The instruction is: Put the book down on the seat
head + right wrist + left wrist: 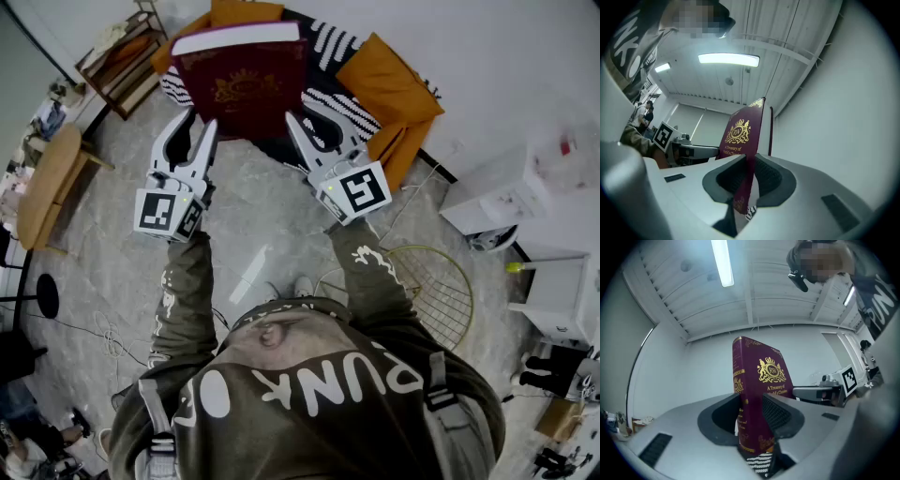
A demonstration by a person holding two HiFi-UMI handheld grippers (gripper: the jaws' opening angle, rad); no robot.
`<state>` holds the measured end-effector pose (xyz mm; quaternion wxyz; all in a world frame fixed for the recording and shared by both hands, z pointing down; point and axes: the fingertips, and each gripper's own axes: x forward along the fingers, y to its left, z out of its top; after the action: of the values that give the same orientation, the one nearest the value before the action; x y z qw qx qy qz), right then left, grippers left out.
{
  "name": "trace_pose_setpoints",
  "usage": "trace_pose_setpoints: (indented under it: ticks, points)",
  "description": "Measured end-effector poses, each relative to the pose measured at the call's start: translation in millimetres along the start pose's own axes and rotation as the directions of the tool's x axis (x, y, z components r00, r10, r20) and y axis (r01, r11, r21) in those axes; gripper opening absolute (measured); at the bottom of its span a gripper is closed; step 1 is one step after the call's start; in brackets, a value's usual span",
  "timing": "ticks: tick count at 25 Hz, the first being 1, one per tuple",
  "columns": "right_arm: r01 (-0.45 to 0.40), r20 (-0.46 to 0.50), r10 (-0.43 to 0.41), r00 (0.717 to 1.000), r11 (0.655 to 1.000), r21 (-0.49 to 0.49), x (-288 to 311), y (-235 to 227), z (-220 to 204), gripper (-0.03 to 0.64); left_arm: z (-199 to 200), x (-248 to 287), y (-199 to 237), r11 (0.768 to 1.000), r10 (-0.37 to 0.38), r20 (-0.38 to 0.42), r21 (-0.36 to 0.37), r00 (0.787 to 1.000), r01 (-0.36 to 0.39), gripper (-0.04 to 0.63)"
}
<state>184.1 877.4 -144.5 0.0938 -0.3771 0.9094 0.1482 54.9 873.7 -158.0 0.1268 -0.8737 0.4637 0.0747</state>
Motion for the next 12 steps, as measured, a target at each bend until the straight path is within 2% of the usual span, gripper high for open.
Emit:
trace_pose_setpoints:
  ticks: [12]
  points:
    - [-0.019,-0.003,0.019,1.000,0.999,0.027,4,-14,-11,0.075,-11,16,3,1.000,-0.001,-0.019,0.004,1.000,0.001,0.135]
